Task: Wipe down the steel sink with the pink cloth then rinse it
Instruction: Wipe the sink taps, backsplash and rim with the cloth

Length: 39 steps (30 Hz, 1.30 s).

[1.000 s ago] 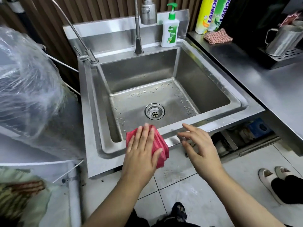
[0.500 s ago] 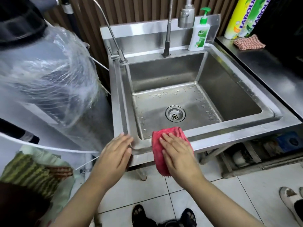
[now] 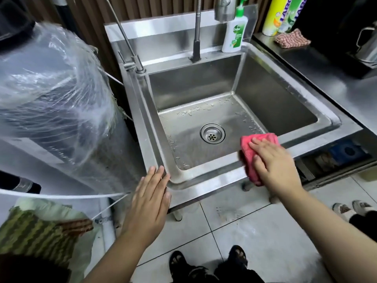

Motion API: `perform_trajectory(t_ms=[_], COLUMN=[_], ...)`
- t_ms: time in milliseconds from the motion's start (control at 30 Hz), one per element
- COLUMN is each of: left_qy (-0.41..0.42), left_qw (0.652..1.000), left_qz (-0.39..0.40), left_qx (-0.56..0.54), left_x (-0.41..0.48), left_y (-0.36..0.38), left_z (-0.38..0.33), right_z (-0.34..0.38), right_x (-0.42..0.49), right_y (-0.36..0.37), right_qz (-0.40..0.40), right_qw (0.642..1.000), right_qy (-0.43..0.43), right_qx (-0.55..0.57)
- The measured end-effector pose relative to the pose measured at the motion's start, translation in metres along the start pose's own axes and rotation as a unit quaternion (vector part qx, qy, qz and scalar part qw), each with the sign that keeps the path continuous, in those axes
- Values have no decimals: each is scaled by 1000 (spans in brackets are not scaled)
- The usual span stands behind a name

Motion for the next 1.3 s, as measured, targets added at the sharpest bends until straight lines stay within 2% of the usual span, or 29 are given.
perform_trajectory(t_ms=[100,200,267,300,433,533,600,667,767,800,867,933,967,1033,1133,1233,1300], left_qy=[-8,-8,30,54,136,147,153,158,159,158,159,163,162,151,110,108,118], left_qw=[1000,1000,1000,998,990,988,986,984,983,983,983,983,983,987,993,994,993], left_qz=[-3,4,8,12,29,46,65,81,85,86,87,85,74,48,-1,-9,13], left_qx=[2,4,2,-4,-24,-27,-20,-17,-26,-28,-29,-29,-30,-39,-41,-30,-15], left_x=[3,17,29,34,48,59,63,63,62,62,62,64,66,72,87,109,126], left_y=[-4,-12,-12,-9,4,20,30,34,28,27,26,27,25,19,7,11,27], left_z=[0,-13,-36,-49,-101,-115,-118,-120,-121,-123,-124,-122,-121,-121,-136,-182,-220], right_z=[28,88,72,46,-72,-67,-26,-1,-31,-56,-113,-130,-122,-84,-37,-76,-139], right_x=[-7,-31,-28,-22,13,13,1,-10,3,12,27,29,27,19,-1,11,32], right_y=[20,48,37,25,-39,-23,-5,7,-10,-23,-54,-56,-49,-33,-15,-34,-60], right_qz=[-13,16,47,48,-23,-48,-52,-19,34,21,-24,-49,-64,-82,-47,-16,-6], right_qw=[1000,996,990,990,999,995,997,999,996,998,998,992,990,994,998,996,999], right_qy=[23,-78,-128,-124,36,89,48,-26,-84,-60,45,111,115,72,-26,-80,-47], right_qx=[6,36,47,44,-5,-24,-15,19,11,-10,-34,-46,-45,-11,39,27,-7])
Point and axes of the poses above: each hand's wrist, its own x-axis towards the middle knuckle, its own y-axis out of the palm, z = x × y, the point moved 10 cm from there along x, towards the middle knuckle, and after that the axes turned 12 degrees about x, right-handed, at the moved point
